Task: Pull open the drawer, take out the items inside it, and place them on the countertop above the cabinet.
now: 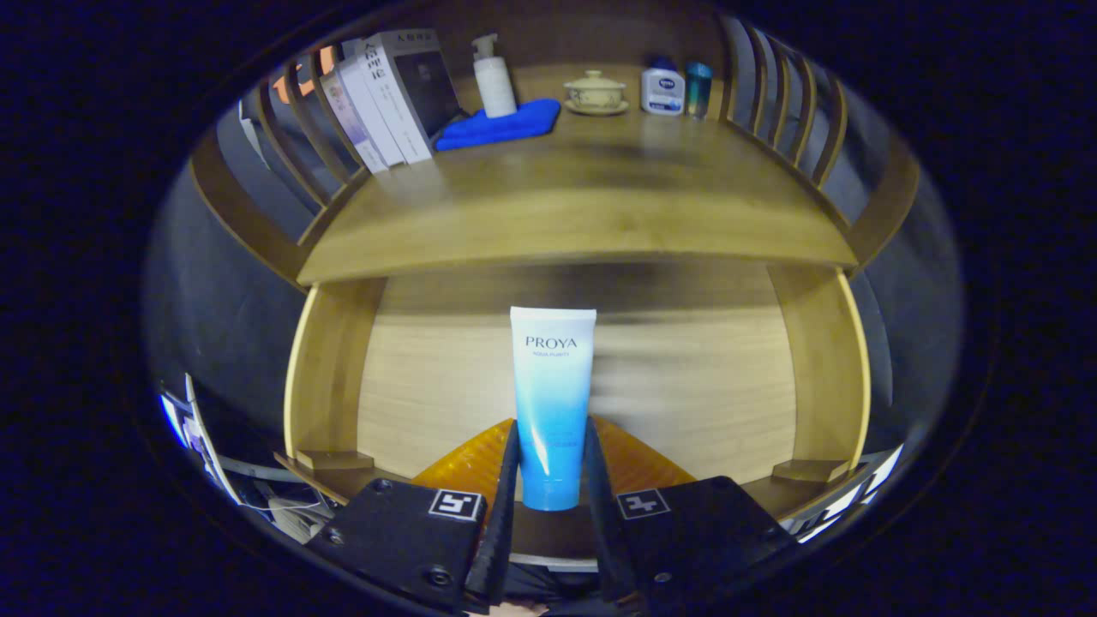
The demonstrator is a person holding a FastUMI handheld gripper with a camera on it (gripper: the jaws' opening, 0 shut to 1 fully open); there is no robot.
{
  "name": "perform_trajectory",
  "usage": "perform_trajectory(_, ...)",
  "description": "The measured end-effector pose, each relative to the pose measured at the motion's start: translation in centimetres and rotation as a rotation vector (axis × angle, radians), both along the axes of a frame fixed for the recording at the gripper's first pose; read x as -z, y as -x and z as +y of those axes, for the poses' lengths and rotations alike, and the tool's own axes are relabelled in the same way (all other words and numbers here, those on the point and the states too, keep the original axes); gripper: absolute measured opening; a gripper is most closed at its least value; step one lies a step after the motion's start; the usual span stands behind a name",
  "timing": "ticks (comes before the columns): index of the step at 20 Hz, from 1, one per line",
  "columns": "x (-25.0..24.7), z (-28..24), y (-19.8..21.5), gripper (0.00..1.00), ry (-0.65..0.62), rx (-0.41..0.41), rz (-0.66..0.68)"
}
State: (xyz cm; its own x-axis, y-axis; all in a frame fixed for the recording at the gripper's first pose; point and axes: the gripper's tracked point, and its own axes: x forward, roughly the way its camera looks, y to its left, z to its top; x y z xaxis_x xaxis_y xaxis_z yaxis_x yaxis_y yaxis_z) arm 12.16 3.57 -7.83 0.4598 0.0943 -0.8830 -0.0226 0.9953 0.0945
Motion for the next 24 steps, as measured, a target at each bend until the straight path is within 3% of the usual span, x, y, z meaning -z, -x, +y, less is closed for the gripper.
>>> perform_trajectory(4,-3.3,-0.2,-1.9,0.44,-0.006,0.001,-0.050)
perform_trajectory(10,-6.3,-0.6,-7.9,0.44,-0.033,0.038,-0.086)
perform_trajectory(17,-5.5,-0.8,-13.8,0.44,0.014,0.055,-0.107)
perform_trajectory(24,-3.2,-1.7,-16.2,0.44,0.026,0.090,-0.060)
